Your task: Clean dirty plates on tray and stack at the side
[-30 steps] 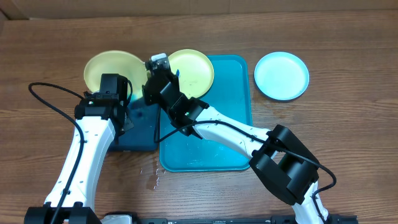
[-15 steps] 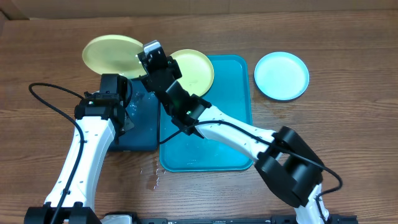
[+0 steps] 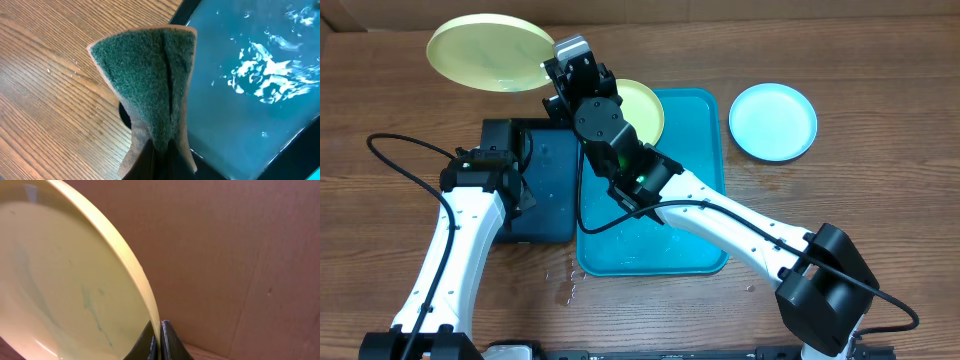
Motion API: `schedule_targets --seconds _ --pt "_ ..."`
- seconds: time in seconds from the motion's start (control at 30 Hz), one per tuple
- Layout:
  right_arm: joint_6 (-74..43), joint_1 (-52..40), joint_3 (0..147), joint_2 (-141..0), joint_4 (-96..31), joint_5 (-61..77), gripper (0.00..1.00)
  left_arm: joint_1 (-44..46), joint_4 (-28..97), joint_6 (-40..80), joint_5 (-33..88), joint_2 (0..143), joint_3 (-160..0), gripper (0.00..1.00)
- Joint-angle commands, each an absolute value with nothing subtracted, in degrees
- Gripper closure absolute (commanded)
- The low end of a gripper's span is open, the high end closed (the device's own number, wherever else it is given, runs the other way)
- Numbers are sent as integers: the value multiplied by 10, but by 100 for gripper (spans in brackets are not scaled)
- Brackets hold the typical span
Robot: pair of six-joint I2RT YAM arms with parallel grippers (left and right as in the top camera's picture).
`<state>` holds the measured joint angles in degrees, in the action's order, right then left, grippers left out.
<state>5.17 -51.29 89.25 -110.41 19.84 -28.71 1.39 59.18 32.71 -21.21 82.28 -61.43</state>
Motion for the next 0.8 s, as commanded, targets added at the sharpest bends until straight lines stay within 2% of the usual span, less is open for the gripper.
schedule_targets --seconds 0.0,0.2,0.63,0.77 --pt "73 -522 909 -1085 199 -283 96 10 592 339 -209 813 -612 96" --pt "106 -533 909 -1085 194 -283 96 11 588 339 -209 813 -612 96" --pt "92 -537 909 -1085 179 -273 96 11 587 339 -209 813 -612 96" --pt "91 -538 909 -1085 180 -340 96 11 587 336 -198 813 -612 96"
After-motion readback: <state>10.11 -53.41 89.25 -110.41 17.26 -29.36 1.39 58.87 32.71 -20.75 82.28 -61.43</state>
